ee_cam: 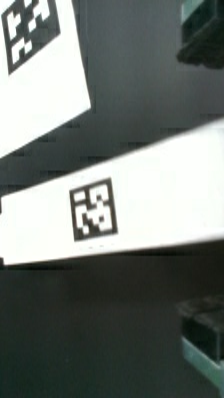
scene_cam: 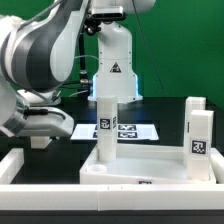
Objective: Assemble desk
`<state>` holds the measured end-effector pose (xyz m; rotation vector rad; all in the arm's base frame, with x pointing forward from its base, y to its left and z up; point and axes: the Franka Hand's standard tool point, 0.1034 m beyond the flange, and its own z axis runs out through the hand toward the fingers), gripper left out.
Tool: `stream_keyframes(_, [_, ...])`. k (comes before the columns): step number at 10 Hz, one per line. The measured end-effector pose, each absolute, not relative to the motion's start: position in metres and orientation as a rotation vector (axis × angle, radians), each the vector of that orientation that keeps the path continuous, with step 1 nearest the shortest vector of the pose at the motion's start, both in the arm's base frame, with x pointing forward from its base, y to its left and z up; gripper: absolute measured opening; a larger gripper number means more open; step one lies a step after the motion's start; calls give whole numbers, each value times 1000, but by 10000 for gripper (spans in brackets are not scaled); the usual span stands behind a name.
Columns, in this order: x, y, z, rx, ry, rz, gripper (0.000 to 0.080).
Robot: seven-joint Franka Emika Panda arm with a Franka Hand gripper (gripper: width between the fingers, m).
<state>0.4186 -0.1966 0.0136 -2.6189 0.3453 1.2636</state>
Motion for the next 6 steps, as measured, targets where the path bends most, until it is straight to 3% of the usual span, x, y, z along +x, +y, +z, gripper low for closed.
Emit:
stream_keyframes(2, [418, -197, 13, -2619, 346, 1264, 649])
stream_keyframes(5, [418, -197, 13, -2619, 346, 1264, 291])
stream_keyframes(6, [418, -197, 13, -2619, 346, 1264, 291])
